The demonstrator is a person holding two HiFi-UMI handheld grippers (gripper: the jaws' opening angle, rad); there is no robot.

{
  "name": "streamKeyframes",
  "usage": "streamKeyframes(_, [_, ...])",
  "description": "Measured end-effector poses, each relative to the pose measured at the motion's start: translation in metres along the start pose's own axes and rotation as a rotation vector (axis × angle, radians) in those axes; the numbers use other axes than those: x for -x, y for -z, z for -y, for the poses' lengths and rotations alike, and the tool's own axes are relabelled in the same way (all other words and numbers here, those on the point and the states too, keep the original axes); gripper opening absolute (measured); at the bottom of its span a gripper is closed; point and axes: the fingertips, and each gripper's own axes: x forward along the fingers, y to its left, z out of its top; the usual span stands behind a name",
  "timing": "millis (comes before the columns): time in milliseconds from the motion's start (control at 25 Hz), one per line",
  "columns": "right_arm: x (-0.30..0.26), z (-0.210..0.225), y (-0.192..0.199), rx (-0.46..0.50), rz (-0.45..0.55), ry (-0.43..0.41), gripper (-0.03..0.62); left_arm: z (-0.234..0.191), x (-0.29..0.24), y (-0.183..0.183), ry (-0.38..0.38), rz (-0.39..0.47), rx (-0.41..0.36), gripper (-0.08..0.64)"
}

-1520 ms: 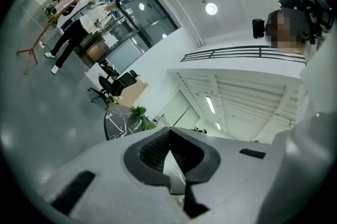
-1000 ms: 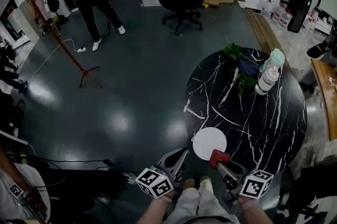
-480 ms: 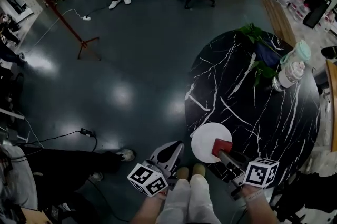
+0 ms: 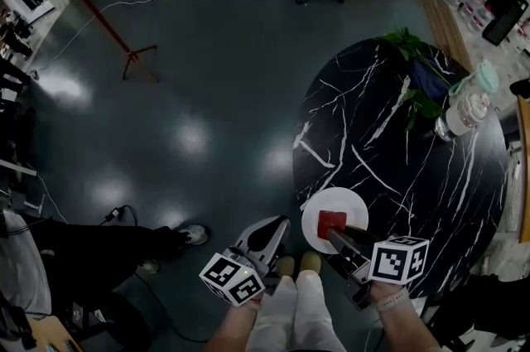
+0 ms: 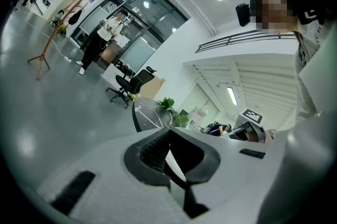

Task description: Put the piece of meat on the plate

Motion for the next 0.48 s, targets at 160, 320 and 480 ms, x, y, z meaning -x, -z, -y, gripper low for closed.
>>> streamKeyframes(160, [-0.0024,0.0033,-0.0002,-0.004,-0.002,0.016,0.089,-0.0028,0.0033,-0.0006,-0.008,0.003,-0.003,0.009])
streamKeyframes(320, [-0.0011,0.0078,-0.0009,-0.006,0.003,0.028,0.089,-0.0033,0.0054,0.0028,-0.013,0.006,0.008,0.009])
streamKeyframes(480, [-0.0001,0.0093,-0.0014,0.027,0.01,0.042,0.089,-0.0014,0.0072,0.0061,-0.012,0.005,0.016,0.009])
